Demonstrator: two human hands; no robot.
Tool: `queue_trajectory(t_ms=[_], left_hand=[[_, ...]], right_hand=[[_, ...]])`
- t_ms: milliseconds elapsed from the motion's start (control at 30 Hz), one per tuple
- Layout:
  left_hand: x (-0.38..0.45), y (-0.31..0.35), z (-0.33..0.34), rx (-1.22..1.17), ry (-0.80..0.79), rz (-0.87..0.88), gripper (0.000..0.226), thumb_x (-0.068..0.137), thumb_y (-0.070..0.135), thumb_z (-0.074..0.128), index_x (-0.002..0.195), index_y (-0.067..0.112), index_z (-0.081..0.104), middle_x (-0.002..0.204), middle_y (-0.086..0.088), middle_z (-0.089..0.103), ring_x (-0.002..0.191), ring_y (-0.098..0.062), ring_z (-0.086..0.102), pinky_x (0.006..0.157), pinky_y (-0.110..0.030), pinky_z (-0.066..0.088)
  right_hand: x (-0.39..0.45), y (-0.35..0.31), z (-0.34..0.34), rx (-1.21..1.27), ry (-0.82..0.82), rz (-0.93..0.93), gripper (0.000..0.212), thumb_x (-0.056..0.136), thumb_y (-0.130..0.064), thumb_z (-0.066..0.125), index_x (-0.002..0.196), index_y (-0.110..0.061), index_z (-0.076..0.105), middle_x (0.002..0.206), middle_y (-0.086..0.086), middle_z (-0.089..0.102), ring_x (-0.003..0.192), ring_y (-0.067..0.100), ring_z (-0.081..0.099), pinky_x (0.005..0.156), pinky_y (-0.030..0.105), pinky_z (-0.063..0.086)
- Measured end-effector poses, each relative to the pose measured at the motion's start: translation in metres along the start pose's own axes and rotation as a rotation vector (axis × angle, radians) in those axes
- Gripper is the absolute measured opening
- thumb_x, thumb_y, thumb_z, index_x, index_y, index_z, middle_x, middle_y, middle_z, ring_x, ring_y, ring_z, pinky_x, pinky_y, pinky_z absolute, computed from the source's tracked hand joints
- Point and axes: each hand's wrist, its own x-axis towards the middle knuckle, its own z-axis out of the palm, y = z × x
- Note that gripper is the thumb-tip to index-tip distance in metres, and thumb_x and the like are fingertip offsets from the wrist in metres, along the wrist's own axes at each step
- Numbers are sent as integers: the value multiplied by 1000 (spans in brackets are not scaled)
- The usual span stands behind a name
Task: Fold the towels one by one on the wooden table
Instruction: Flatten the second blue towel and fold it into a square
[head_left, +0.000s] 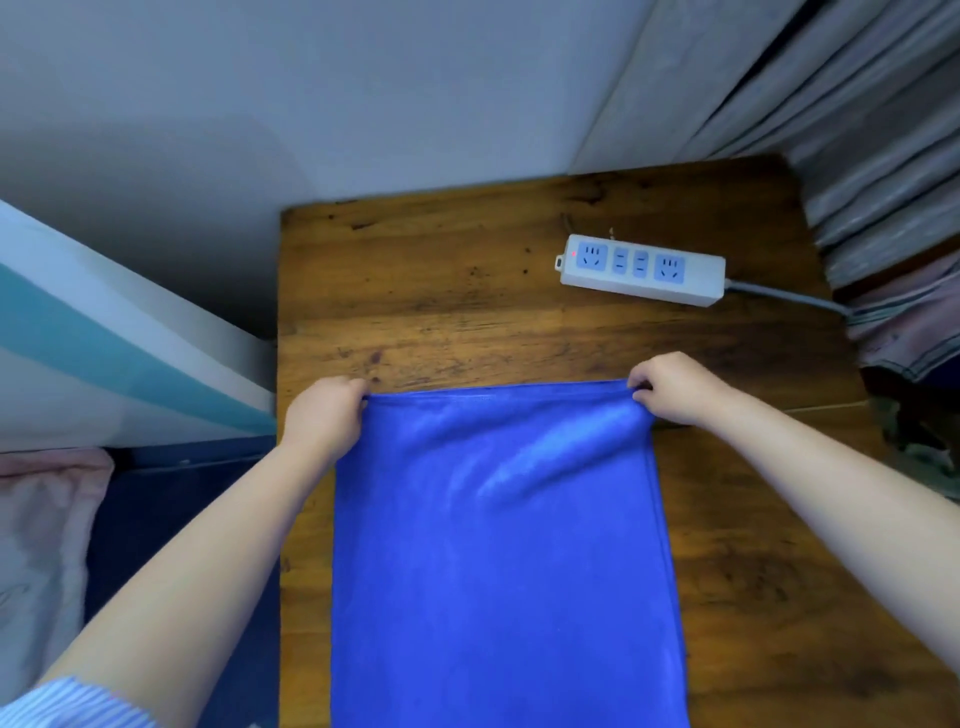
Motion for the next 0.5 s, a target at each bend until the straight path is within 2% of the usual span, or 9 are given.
queue_trajectory(t_ms=[100, 200, 300, 400, 500], left_hand=[[1, 5, 3, 80, 6, -58, 26, 94, 12, 41, 112, 7, 59, 111, -14, 55, 110, -32, 48, 74, -38, 44], [3, 6, 10, 26, -8, -93, 26, 94, 14, 43, 112, 2, 59, 113, -17, 51, 111, -33, 45, 82, -40, 43], [3, 7, 12, -33, -29, -90, 23, 92, 16, 50, 108, 3, 60, 114, -16, 51, 110, -32, 46, 85, -38, 43], [3, 6, 11, -59, -71, -48, 18, 90, 17, 53, 102, 4, 60, 110, -16, 55, 106, -32, 50, 82, -35, 42], [1, 5, 4, -76, -36, -25, 19, 90, 19, 55, 100, 5, 62, 107, -15, 59, 104, -31, 53, 79, -35, 43]], right_hand=[[9, -1, 12, -9, 124, 73, 26, 91, -7, 47, 110, -7, 64, 116, 11, 59, 110, 28, 52, 88, 34, 48], [12, -7, 26, 3, 223, 103, 24, 88, -2, 48, 104, -1, 66, 116, 13, 53, 112, 31, 45, 86, 33, 45], [11, -9, 32, 68, 269, 110, 21, 87, 0, 49, 99, 3, 66, 117, 13, 51, 110, 31, 47, 84, 31, 43], [12, -11, 31, 104, 230, 98, 16, 84, 1, 52, 91, 4, 66, 112, 16, 53, 103, 32, 52, 83, 31, 44], [13, -11, 23, 74, 141, 98, 11, 82, -6, 55, 83, -9, 66, 106, 14, 61, 104, 29, 53, 78, 27, 41]])
